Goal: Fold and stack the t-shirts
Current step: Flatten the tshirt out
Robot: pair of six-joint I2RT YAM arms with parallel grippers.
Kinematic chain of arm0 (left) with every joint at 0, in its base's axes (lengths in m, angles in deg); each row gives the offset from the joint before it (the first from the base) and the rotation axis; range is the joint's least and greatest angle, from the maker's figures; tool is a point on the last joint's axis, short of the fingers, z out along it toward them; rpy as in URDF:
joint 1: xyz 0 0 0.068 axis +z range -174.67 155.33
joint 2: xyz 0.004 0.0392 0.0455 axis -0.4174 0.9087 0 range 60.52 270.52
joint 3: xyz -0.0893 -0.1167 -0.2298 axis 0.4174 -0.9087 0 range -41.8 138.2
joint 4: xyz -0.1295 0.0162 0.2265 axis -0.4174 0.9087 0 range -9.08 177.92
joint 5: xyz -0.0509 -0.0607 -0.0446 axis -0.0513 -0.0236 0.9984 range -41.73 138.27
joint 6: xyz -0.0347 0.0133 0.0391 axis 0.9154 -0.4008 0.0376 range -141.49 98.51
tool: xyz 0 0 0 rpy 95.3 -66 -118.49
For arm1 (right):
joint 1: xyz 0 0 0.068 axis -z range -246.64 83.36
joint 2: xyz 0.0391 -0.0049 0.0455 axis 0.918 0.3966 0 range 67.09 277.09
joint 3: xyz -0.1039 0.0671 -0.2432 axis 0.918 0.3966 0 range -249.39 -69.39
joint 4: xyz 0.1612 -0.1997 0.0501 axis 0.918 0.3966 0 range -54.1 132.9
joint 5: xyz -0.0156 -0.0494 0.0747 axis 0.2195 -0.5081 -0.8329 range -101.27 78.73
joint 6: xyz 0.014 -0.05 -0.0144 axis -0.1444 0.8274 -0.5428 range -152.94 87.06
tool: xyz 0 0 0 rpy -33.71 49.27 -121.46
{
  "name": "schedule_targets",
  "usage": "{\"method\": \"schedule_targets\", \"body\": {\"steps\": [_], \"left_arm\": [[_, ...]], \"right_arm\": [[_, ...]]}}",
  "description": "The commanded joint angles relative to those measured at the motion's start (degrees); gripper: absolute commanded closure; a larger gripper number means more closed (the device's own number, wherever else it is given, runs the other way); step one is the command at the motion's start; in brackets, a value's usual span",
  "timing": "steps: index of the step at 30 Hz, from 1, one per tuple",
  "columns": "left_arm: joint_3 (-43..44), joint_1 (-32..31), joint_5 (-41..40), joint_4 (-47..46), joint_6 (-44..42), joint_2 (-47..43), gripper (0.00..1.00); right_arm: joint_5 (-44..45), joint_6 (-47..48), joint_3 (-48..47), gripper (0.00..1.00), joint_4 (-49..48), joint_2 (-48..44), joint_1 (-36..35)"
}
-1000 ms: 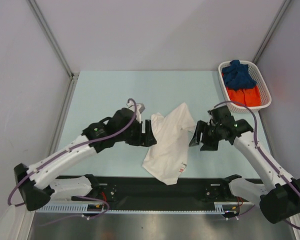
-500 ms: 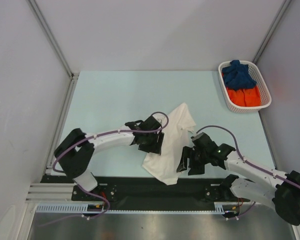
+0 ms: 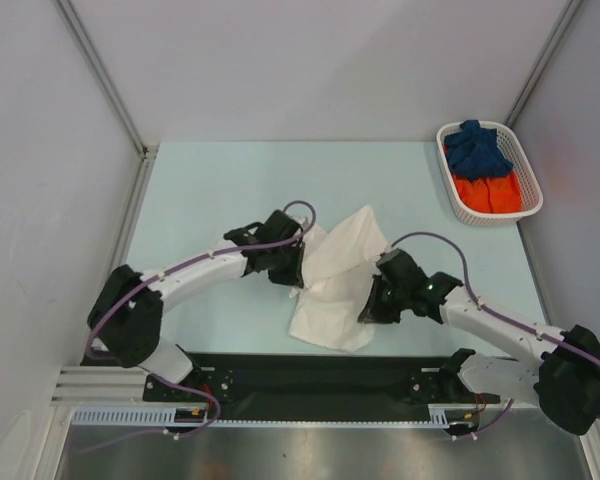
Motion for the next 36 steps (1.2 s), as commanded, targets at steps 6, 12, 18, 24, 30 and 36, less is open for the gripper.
{"method": "schedule_targets", "body": {"steps": [6, 12, 18, 24, 30, 36], "left_arm": [[16.2, 7.3, -7.6, 15.6, -7.8, -19.0, 1.00], [29.8, 8.1, -17.1, 27.1, -8.9, -27.5, 1.00], [39.1, 8.1, -28.7, 31.6, -8.4, -36.2, 0.96], [40.6, 8.1, -34.9, 33.7, -8.0, -40.6, 0.96], [41.0, 8.1, -42.8, 35.8, -8.6, -42.1, 0.96], [34.6, 8.1, -43.9, 35.0, -8.5, -40.8, 0.95]], "right_arm": [[3.4, 26.2, -36.6, 1.00, 23.0, 2.2, 23.6], [3.1, 33.3, -67.4, 1.00, 38.3, 10.6, 26.5], [4.9, 30.6, -75.3, 1.00, 41.1, 5.2, 27.8], [10.2, 29.4, -79.9, 1.00, 39.8, 1.0, 28.1], [14.2, 30.7, -83.7, 1.00, 39.9, 2.4, 28.2], [11.9, 31.5, -76.9, 1.00, 35.9, 7.4, 31.4]]}}
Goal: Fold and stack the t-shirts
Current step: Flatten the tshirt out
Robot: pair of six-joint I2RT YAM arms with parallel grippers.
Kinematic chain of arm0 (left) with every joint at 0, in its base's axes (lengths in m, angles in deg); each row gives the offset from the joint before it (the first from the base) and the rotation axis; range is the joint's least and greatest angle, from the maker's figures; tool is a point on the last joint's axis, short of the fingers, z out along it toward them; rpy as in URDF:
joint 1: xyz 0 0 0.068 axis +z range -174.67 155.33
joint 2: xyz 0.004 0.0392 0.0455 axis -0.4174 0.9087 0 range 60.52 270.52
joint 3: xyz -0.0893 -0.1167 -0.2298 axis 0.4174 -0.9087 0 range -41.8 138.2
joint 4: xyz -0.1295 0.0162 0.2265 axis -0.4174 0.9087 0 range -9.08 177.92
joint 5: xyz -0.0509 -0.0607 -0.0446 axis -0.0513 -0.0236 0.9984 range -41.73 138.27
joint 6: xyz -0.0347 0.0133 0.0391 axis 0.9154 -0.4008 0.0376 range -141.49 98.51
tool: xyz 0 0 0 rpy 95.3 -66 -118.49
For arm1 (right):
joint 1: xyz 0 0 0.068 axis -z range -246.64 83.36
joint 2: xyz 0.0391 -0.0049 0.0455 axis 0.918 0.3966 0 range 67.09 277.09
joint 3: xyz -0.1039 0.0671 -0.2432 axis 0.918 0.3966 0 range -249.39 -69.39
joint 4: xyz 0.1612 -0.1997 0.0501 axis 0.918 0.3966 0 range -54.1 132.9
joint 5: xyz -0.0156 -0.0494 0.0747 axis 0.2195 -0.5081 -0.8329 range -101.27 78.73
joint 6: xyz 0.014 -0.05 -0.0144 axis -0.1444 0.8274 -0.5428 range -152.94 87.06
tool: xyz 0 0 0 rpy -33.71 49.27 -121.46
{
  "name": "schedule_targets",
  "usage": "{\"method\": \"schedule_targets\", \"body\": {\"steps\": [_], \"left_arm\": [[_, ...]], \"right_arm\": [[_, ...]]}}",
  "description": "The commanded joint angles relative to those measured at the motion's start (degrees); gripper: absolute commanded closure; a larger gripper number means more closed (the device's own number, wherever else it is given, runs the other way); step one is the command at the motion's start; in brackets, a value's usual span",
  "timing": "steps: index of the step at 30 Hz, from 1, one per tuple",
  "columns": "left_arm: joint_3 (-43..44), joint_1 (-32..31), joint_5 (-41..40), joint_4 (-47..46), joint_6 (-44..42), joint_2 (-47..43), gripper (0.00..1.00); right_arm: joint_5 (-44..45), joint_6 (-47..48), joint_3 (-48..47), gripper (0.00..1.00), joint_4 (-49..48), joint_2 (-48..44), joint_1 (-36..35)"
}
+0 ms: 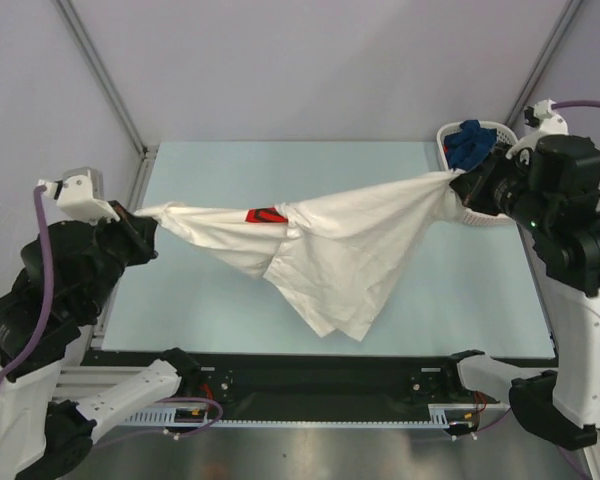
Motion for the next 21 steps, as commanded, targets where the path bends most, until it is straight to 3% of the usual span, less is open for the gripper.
{"method": "schedule_targets", "body": {"steps": [1, 6, 9, 13, 16, 20, 21], "left_arm": [[-3.3, 0.3, -3.7, -0.1, -1.5, 2.1, 0.96], [-9.0, 0.6, 1.1, -4.6, -2.3, 4.1, 0.97], [-8.8, 2.0, 8.1, -10.6, -3.7, 8.5, 0.98], [-7.5, 2.6, 14.6, -23.2, -4.9, 15.1, 0.97], [-3.2, 3.4, 19.3, -31.2, -5.9, 23.4, 0.99], [7.8, 4.2, 27.4, -37.8, -6.6, 35.5, 1.00], [10.2, 5.0, 29.5, -37.9, -5.4, 40.3, 0.99]], "right_arm": [[0.5, 1.0, 3.5, 1.00, -4.6, 5.4, 3.9], [-9.7, -0.2, 3.3, 1.00, -8.2, 7.9, 5.9], [-13.3, 1.6, 3.5, 1.00, -4.4, 7.7, 6.0], [-28.9, 2.2, 10.4, 1.00, -1.2, 4.1, 5.0], [-33.2, -2.9, 23.5, 1.00, -4.7, -2.4, -3.5], [-33.8, -18.1, 43.9, 1.00, -24.9, -9.3, -24.9], [-34.0, -21.0, 45.1, 1.00, -28.4, -9.0, -27.1]]}}
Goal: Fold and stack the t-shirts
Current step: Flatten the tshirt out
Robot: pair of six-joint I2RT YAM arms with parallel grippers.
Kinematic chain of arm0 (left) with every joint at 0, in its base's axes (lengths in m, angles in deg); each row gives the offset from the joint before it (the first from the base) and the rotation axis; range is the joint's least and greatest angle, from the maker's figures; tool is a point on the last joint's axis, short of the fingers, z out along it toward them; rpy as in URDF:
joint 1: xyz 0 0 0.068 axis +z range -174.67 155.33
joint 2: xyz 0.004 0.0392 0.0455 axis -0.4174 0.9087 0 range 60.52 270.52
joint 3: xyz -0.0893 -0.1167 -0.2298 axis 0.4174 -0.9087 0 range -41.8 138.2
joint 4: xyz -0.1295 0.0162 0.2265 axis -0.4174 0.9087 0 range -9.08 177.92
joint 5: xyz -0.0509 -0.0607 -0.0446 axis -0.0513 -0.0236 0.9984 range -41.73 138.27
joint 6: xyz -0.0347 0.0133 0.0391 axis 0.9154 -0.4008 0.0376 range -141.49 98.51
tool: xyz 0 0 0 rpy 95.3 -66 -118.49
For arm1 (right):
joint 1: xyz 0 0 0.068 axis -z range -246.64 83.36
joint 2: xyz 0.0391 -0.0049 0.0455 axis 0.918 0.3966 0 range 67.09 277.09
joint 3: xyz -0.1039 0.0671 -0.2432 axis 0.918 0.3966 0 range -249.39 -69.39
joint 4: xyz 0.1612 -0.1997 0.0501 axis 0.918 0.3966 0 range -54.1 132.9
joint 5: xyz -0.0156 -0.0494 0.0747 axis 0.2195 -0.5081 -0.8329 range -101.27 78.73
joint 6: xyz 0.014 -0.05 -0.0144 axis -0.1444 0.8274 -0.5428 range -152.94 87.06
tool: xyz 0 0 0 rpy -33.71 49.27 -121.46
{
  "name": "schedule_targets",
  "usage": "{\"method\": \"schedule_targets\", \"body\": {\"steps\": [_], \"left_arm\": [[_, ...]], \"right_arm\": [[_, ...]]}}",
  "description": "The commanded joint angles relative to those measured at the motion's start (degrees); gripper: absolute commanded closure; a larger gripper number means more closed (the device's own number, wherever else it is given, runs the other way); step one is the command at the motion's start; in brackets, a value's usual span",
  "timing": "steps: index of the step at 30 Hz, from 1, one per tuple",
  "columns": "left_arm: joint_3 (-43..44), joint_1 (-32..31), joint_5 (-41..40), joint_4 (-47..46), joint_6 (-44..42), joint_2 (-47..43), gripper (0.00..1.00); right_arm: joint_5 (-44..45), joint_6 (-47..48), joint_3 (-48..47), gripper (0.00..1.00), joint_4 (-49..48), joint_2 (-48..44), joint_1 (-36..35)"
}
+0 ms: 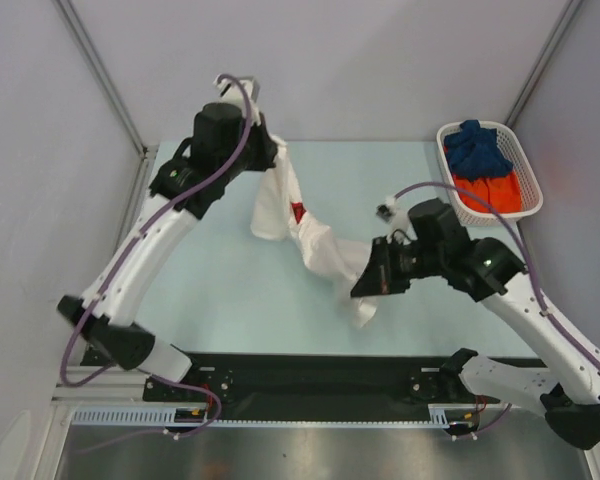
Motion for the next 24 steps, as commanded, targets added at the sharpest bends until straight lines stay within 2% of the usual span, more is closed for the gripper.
{"method": "schedule_targets", "body": {"steps": [1, 3, 4, 5, 6, 7, 8, 9, 10, 12, 13, 15, 16, 17, 18, 19, 21, 23, 24], "left_arm": [[11.0, 1.9, 10.9, -10.7, -0.1, 10.5, 0.99], [23.8, 2.1, 14.9, -5.1, 0.1, 16.7, 0.77], [33.7, 2.1, 14.9, -1.9, -0.6, 22.9, 0.55], [38.6, 2.1, 13.8, 1.6, -0.9, 25.2, 0.30], [42.6, 2.2, 9.6, 8.2, -1.1, 27.2, 0.25], [46.0, 2.3, 8.6, 10.2, -1.5, 28.0, 0.23], [44.9, 2.5, 7.9, 11.0, -1.8, 26.7, 0.18], [42.4, 2.4, 7.0, 10.3, -2.0, 24.8, 0.16], [34.9, 2.5, 6.8, 9.3, -2.1, 22.6, 0.12], [26.3, 2.5, 6.4, 6.7, -0.2, 13.8, 0.12], [16.6, 2.4, 7.7, 5.6, 0.5, 10.2, 0.14], [6.8, 1.1, 8.9, 4.9, 2.6, 0.9, 0.16], [-2.1, 0.0, 8.2, 5.5, 3.1, -1.8, 0.17], [-6.3, -2.9, 7.9, 6.0, 3.8, -4.4, 0.18], [-10.7, -4.6, 7.9, 6.3, 6.3, -9.6, 0.18], [-19.3, -6.4, 7.7, 6.6, 8.3, -11.9, 0.18], [-27.6, -12.1, 5.9, 6.6, 14.7, -18.3, 0.17], [-42.1, -15.0, 5.6, 5.9, 21.6, -23.7, 0.15], [-42.2, -15.3, 5.6, 5.2, 23.4, -23.7, 0.15]], "right_arm": [[-4.5, -10.9, 5.4, 1.00, -16.2, -0.3, -9.3], [0.5, -7.1, -0.8, 0.79, -9.0, 3.0, -9.7], [1.5, -5.0, -2.6, 0.63, -5.6, 4.9, -8.5], [1.5, -4.4, -3.2, 0.39, -5.8, 4.9, -7.0], [-0.5, -4.3, -2.4, 0.36, -6.7, 4.8, -2.3], [-1.7, -4.9, -1.9, 0.35, -8.4, 4.0, 0.2], [-2.7, -5.1, -1.4, 0.34, -8.8, 3.7, 2.6], [-3.9, -5.4, -0.7, 0.34, -8.8, 3.4, 7.2], [-4.2, -5.3, 0.2, 0.31, -8.3, 3.3, 9.0], [-5.6, -3.4, 1.5, 0.31, -7.9, 4.4, 11.8], [-5.6, -2.3, 1.9, 0.31, -7.1, 5.3, 12.8], [-3.4, 1.3, 1.8, 0.31, -6.1, 9.1, 12.8], [-2.6, 2.4, 1.7, 0.31, -5.9, 10.9, 12.2], [-1.7, 4.2, 1.6, 0.31, -6.4, 13.6, 11.9], [0.4, 4.8, 1.6, 0.30, -6.6, 15.4, 11.5], [1.8, 5.4, 1.7, 0.30, -7.2, 16.8, 11.2], [5.8, 6.2, 1.9, 0.29, -8.3, 21.3, 11.0], [9.2, 7.2, 2.0, 0.27, -10.0, 26.0, 10.8], [10.1, 7.2, 2.2, 0.27, -10.0, 26.0, 10.7]]}}
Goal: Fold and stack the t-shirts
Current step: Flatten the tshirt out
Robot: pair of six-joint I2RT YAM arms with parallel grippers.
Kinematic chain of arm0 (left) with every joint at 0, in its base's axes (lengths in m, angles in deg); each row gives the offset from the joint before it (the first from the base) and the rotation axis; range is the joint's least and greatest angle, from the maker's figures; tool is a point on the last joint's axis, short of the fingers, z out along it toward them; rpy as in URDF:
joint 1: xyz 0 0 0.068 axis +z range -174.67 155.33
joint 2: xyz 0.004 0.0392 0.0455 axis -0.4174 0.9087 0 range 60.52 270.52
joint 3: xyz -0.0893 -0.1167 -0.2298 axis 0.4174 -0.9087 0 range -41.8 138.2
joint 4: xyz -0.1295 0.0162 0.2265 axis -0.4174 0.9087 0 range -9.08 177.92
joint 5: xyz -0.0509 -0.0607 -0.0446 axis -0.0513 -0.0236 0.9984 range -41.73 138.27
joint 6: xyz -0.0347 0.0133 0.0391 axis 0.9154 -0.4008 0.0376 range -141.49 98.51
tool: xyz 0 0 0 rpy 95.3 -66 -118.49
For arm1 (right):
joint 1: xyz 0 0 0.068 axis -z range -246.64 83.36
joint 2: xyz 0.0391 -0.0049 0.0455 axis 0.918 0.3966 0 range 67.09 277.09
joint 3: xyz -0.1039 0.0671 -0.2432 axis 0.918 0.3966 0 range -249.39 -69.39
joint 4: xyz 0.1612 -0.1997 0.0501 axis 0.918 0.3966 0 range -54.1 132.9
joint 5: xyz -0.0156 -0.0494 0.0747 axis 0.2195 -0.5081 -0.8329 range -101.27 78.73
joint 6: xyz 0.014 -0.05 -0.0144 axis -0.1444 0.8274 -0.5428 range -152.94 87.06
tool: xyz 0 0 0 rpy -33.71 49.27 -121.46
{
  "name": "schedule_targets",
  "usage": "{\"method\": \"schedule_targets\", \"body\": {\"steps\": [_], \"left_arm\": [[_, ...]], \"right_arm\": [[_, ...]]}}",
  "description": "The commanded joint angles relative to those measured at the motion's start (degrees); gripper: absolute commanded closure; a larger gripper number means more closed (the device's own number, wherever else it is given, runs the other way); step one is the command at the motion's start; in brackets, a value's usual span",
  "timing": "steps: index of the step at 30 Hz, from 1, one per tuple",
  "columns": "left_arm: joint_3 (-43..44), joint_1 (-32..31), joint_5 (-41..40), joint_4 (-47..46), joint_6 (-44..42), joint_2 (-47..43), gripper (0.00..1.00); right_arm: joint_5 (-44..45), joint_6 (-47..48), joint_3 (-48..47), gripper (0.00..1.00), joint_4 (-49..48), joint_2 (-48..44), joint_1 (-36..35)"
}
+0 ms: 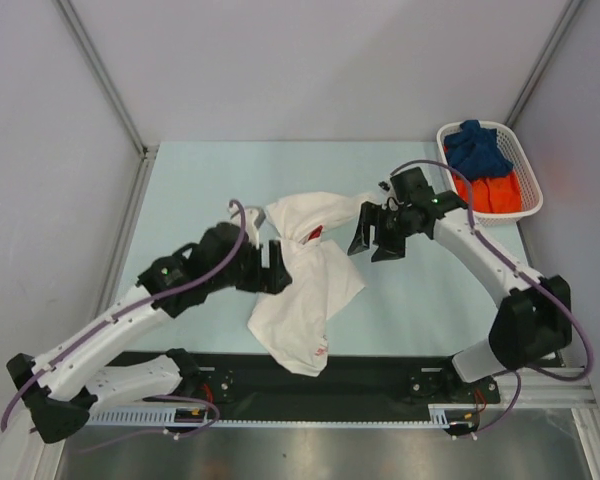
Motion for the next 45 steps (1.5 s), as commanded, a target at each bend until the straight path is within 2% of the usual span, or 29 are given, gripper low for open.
{"method": "schedule_targets", "body": {"steps": [1, 4, 7, 14, 17, 21, 24, 28, 30, 33, 34, 36, 37, 39, 40, 43, 44, 45], "left_arm": [[-14.2, -1.8, -1.8, 0.0, 13.1, -5.0, 0.14], [-18.3, -1.3, -5.1, 2.1, 16.1, -6.6, 0.13], [-22.4, -0.3, -5.9, 0.7, 18.3, -5.6, 0.13], [-30.4, 10.0, 3.0, -9.5, 17.7, -1.4, 0.12], [-32.4, 10.8, 6.5, -14.1, 17.5, 1.0, 0.10], [-34.7, 11.5, 9.7, -19.8, 18.4, 5.7, 0.10], [-35.8, 12.2, 11.5, -22.4, 18.3, 7.7, 0.13], [-37.6, 13.6, 12.4, -24.6, 18.3, 9.1, 0.29], [-38.4, 14.2, 13.8, -27.0, 18.0, 9.5, 0.33], [-38.4, 14.5, 15.2, -28.8, 17.4, 11.7, 0.45], [-38.2, 14.8, 15.6, -30.1, 16.9, 12.3, 0.55], [-37.1, 14.9, 15.4, -29.9, 15.5, 13.9, 0.67], [-35.5, 15.2, 14.7, -28.2, 14.8, 14.2, 0.80], [-33.3, 15.5, 12.7, -25.1, 11.9, 12.9, 0.93], [-30.5, 15.5, 9.3, -21.3, 10.8, 12.0, 1.00], [-24.1, 15.6, 1.9, -14.0, 6.8, 7.8, 1.00], [-22.2, 15.5, -0.2, -12.4, 5.1, 6.9, 1.00], [-20.6, 15.6, -1.7, -10.8, 4.4, 4.6, 1.00]], "right_arm": [[7.0, 4.5, 0.2, 0.27, -3.6, 5.6, -0.9], [7.1, 5.9, -1.2, 0.27, -5.2, 11.9, -1.9], [11.3, 5.8, -4.6, 0.27, -7.5, 17.1, -1.3], [16.5, -1.4, -16.0, 0.21, -14.3, 28.4, 0.7], [18.9, -2.5, -21.6, 0.14, -16.7, 32.5, 1.9], [23.0, -1.9, -30.5, 0.13, -14.9, 41.4, 3.6], [24.0, -0.6, -34.4, 0.13, -16.3, 44.8, 5.2], [24.9, 1.9, -40.6, 0.18, -13.7, 49.2, 6.5], [25.5, 2.5, -43.3, 0.21, -11.0, 50.1, 6.7], [27.5, 5.0, -41.8, 0.23, -12.8, 49.4, 6.6], [27.5, 5.2, -41.0, 0.24, -13.1, 49.2, 6.6], [26.2, 5.7, -41.6, 0.28, -12.9, 50.1, 7.2], [26.1, 5.6, -42.3, 0.32, -12.8, 50.5, 7.4], [26.1, 5.9, -42.0, 0.38, -13.8, 50.6, 7.4], [26.2, 5.8, -42.1, 0.45, -13.9, 50.7, 7.4], [24.3, 5.4, -42.2, 0.63, -15.6, 50.4, 7.9], [23.8, 5.5, -42.8, 0.71, -15.9, 50.3, 8.1], [23.7, 6.0, -43.5, 0.83, -16.0, 50.4, 8.1]]}}
